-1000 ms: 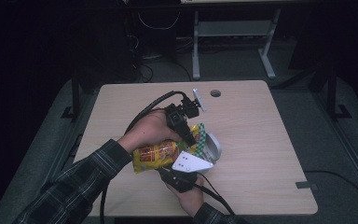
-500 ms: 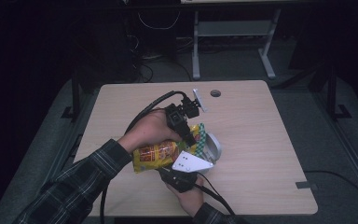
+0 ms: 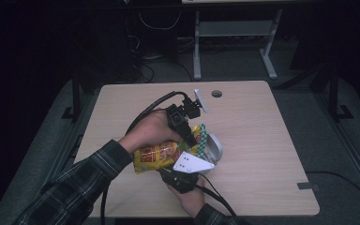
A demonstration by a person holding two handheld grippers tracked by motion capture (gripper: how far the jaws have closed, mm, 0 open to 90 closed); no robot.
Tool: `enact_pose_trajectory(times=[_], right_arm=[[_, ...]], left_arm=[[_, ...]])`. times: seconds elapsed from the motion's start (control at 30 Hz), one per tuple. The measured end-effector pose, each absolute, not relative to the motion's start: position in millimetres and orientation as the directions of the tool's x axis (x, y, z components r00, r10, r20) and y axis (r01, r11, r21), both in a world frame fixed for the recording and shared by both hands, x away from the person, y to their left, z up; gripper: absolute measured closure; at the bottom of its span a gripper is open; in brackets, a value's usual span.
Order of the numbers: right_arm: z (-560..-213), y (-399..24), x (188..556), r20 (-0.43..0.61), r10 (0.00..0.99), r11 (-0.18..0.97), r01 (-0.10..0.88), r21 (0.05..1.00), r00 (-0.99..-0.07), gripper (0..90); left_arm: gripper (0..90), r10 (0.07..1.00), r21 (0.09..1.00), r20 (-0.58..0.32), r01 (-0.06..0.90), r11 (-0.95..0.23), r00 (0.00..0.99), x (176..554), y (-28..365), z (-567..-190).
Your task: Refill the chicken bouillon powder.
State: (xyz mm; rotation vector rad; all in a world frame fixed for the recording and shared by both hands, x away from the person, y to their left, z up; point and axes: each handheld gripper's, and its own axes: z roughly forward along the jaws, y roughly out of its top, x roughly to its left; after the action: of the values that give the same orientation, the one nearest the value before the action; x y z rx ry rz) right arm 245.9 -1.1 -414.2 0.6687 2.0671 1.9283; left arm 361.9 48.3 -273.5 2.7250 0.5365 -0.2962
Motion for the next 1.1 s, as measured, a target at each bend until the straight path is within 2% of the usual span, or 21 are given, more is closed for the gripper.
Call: enact_pose_trajectory(times=[1.1], right_arm=[[-413.2, -1.8, 245.9, 0.135, 0.475, 0.019, 0.163, 0.986, -0.870, 90.0]], left_arm=[[89.2, 0.335, 0.279, -0.269, 0.406, -0.870, 0.903, 362.6, 46.4, -272.5]])
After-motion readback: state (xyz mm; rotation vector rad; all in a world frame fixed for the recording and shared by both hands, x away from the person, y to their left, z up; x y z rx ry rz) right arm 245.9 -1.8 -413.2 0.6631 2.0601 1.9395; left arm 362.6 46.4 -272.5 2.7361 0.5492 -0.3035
